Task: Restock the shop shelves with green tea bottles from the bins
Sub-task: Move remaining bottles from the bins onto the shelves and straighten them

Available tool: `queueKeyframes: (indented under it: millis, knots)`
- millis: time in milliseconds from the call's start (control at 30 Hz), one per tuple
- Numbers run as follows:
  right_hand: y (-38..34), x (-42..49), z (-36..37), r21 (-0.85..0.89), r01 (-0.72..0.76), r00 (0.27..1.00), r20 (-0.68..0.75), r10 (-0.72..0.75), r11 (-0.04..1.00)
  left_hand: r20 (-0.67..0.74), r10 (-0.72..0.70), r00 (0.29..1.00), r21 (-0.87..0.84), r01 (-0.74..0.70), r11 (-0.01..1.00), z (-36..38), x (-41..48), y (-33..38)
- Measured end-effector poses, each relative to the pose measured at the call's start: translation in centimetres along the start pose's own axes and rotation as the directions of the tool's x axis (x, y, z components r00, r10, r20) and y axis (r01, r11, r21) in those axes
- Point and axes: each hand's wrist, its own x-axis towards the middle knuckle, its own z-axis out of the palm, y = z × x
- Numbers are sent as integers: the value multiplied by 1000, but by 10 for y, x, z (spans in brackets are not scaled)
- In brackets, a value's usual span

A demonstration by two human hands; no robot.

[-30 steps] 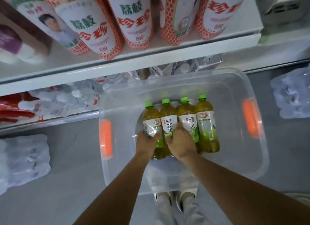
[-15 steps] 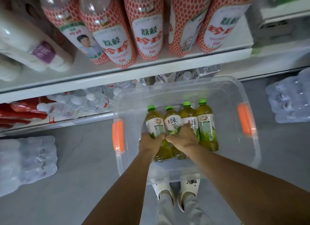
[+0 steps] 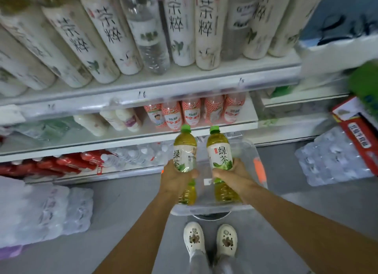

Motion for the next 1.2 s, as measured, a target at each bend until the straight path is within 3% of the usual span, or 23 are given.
queueKeyframes:
  millis: [200, 433, 533, 733, 1067, 1200]
  knots:
    - [-70, -69, -24, 118, 230, 972, -77, -222, 966, -10, 251, 968, -119, -250, 961, -40, -71, 76]
    - [-165, -141, -51, 187, 511, 860, -87, -504, 839, -155, 469, 869, -179, -492, 852, -83, -134, 167]
    - [-206, -168, -64, 157, 628, 778, -100, -620, 762, -216, 586, 781, -111, -616, 780, -103, -156, 208]
    - [-284, -219, -85, 116, 815, 579, -117, -807, 568, -353, 782, 514, 0, -836, 549, -142, -215, 286]
    - [-450, -318, -124, 69, 979, 201, -147, -968, 193, -530, 820, 216, 85, -949, 305, -212, -281, 432]
    - [-521, -333, -127, 92, 991, 112, -210, -971, 95, -554, 816, 168, 89, -962, 258, -231, -283, 489]
